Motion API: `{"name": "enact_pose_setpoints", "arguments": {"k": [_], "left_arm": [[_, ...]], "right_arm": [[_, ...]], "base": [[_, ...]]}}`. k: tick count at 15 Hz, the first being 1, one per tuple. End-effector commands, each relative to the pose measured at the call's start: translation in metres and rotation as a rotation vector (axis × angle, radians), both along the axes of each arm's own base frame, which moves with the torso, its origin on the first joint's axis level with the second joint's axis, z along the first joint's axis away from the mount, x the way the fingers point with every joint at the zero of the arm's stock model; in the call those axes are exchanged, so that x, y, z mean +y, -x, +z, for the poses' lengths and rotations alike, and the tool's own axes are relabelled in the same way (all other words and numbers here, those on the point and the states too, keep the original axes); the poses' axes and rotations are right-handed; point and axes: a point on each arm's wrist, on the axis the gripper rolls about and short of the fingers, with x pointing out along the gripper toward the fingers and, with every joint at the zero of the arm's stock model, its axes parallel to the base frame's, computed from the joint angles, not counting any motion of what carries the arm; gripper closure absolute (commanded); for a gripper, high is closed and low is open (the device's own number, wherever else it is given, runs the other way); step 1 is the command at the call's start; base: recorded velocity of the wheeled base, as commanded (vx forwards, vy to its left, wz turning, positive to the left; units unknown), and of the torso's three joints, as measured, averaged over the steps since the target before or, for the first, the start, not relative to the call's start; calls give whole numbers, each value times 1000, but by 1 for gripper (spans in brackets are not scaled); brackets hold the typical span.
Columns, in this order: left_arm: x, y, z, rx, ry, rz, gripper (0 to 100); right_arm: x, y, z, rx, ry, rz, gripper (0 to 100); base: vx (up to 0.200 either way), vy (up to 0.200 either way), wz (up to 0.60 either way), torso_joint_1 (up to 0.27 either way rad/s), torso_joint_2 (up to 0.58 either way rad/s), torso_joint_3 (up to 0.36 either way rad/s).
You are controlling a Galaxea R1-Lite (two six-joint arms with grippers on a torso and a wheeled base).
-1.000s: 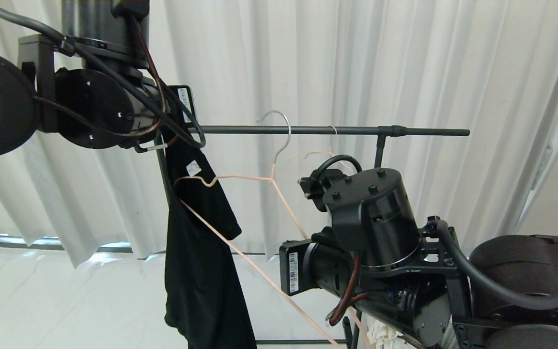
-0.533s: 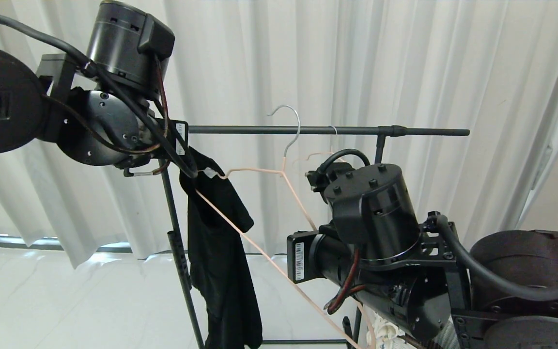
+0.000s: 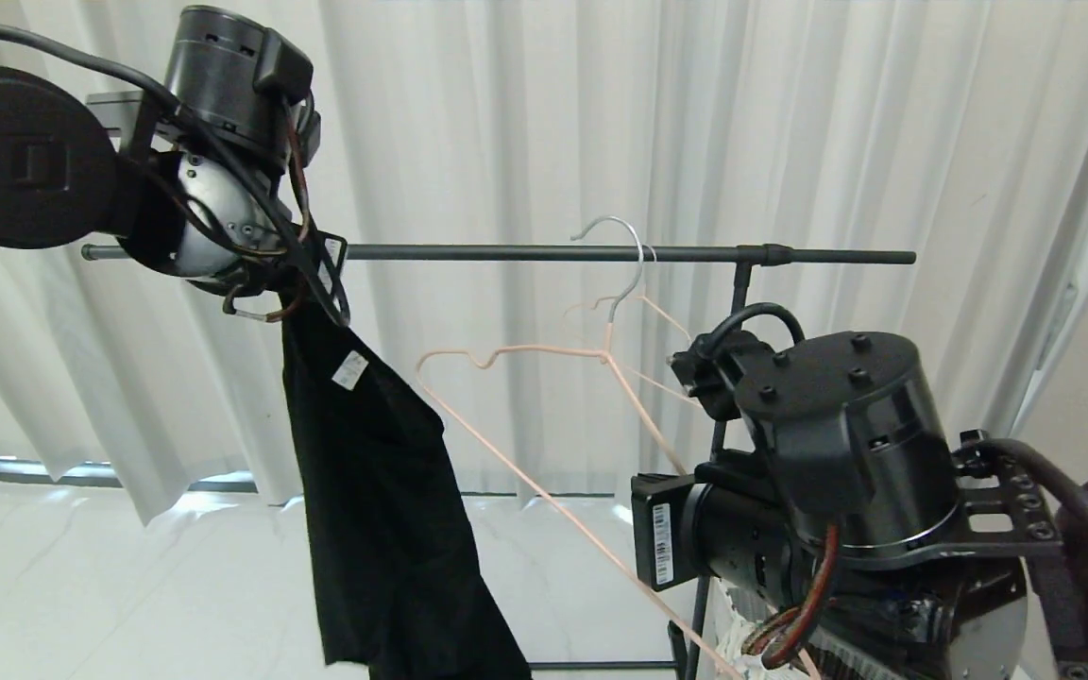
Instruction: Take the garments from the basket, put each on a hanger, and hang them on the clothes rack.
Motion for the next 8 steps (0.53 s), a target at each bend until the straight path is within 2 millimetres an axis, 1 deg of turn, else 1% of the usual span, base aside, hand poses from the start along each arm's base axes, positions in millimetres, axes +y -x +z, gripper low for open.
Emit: {"name": "enact_pose_setpoints", "arguments": {"k": [1, 3, 5, 7, 8], "left_arm": [[11, 4, 4, 35, -17, -92, 100], [10, 2, 1, 60, -17, -121, 100], [10, 1, 0, 61, -6, -116, 100], [8, 1, 0, 45, 41, -94, 100], [3, 2, 0, 33, 74, -91, 100]], "right_arm": [[-12, 15, 18, -13, -66, 57, 100], [-20, 24, 18, -6, -80, 105, 100], [-24, 27, 20, -10, -127, 142, 100], [-19, 29, 23, -20, -177, 196, 100], [-15, 29, 21, -29, -188, 220, 100]], "base": [[0, 0, 0, 0, 0, 0], [0, 0, 0, 0, 0, 0], [0, 0, 0, 0, 0, 0], [0, 0, 0, 0, 0, 0], [0, 0, 0, 0, 0, 0]]}}
